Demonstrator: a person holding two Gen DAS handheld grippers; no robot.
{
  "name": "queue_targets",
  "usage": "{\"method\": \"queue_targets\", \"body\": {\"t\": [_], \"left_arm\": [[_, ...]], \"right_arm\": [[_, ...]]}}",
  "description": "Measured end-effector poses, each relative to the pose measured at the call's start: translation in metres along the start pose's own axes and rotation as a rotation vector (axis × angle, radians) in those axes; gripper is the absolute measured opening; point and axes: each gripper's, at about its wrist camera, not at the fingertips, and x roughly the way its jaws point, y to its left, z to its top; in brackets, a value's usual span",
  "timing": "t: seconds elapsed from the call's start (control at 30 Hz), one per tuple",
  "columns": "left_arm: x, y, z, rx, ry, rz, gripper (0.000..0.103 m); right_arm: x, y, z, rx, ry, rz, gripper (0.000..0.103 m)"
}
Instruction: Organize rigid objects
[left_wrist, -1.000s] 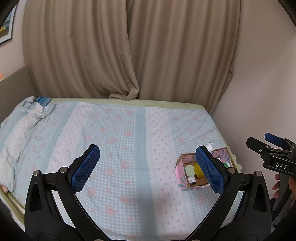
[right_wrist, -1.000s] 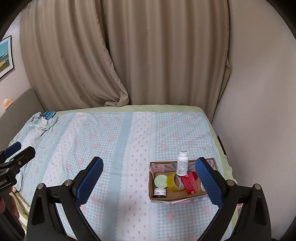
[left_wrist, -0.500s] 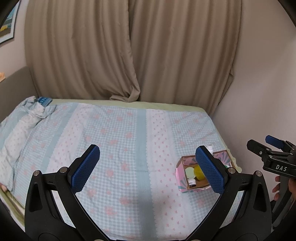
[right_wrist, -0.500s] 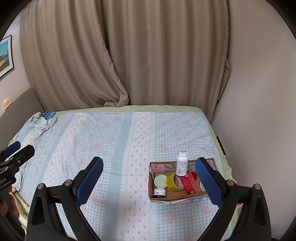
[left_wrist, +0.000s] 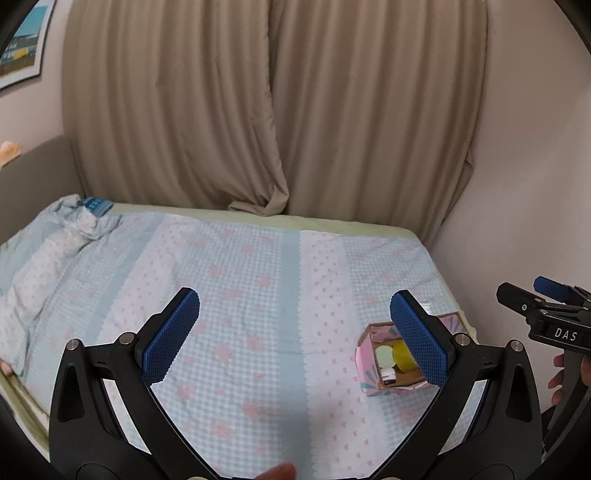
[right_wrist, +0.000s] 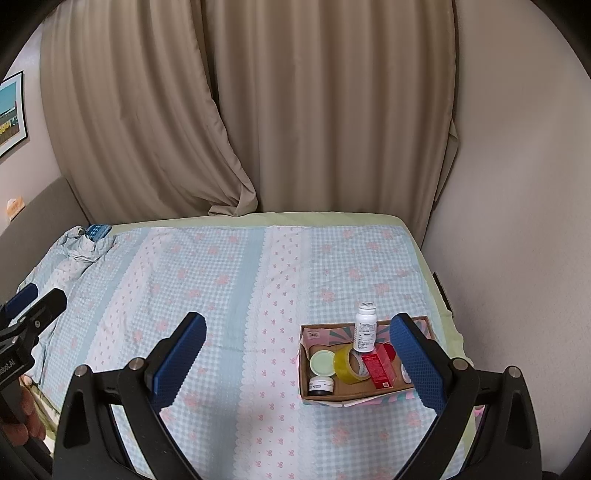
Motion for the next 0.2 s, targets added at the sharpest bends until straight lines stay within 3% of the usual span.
{"method": "queue_targets", "body": {"t": [0.2], "left_arm": [[0.0035, 0.0051, -0.0023, 0.018, -0.008, 0.018, 0.103]], "right_arm": [[0.0043, 0.0031, 0.0005, 0.003, 0.007, 0.0, 0.099]]}}
